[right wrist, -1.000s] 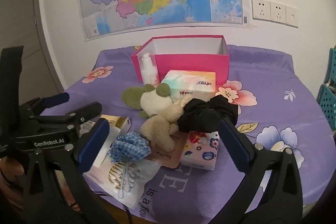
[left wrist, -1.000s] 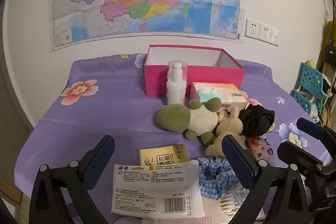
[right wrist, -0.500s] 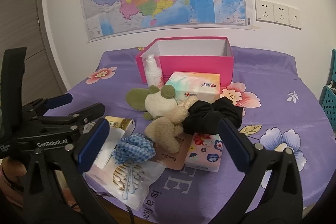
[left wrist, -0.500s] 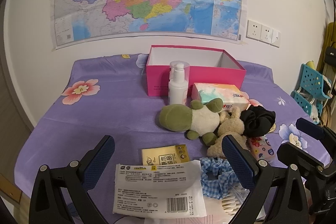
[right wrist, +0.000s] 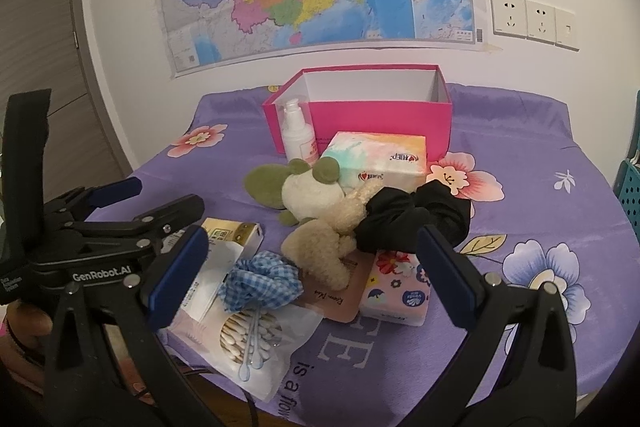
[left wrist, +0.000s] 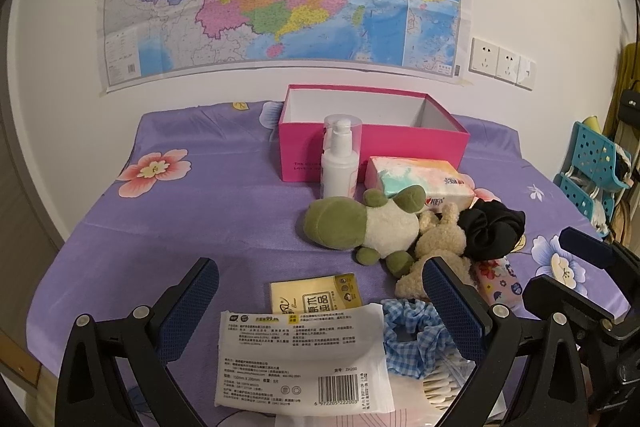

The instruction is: Organize soft objects

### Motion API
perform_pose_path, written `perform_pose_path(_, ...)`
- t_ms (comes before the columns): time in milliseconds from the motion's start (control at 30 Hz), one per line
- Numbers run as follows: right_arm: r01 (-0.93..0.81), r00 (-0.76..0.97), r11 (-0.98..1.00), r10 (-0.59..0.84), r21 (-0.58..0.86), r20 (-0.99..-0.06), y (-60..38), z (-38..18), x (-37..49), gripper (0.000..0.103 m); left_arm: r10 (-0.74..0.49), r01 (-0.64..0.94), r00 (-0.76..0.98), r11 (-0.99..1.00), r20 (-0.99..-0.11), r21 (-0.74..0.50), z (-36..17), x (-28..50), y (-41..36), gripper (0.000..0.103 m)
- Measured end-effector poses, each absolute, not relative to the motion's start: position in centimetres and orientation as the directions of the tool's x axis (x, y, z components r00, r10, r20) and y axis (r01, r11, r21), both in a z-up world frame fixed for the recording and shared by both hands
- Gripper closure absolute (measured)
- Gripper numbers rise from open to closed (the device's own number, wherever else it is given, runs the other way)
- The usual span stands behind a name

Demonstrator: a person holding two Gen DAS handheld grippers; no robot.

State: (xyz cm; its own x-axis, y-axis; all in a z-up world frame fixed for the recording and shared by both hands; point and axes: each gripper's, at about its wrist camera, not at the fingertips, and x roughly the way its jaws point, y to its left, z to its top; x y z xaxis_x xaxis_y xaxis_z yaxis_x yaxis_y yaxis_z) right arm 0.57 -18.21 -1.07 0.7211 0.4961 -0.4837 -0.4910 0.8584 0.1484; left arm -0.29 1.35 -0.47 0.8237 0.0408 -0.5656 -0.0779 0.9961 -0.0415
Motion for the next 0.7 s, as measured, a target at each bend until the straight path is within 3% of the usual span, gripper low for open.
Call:
perform_pose_path(400, -0.509, 0.699, 0.846, 0.513, 0.157, -0.498, -17.7, -1.5, 0.8, 0.000, 0.041, -0.084, 0.817, 0.995, -0.576, -0.049, -1.0, -0.1, 1.7, 0.000)
perform_pose_path(700, -0.549, 0.636, 0.816, 0.550, 0.183, -0.541, -17.1, -2.3, 1.2, 0.005, 0.043, -0.118, 0.809, 0.989, -0.586, -0.089, -2.2, -0.8, 6.4, 0.000)
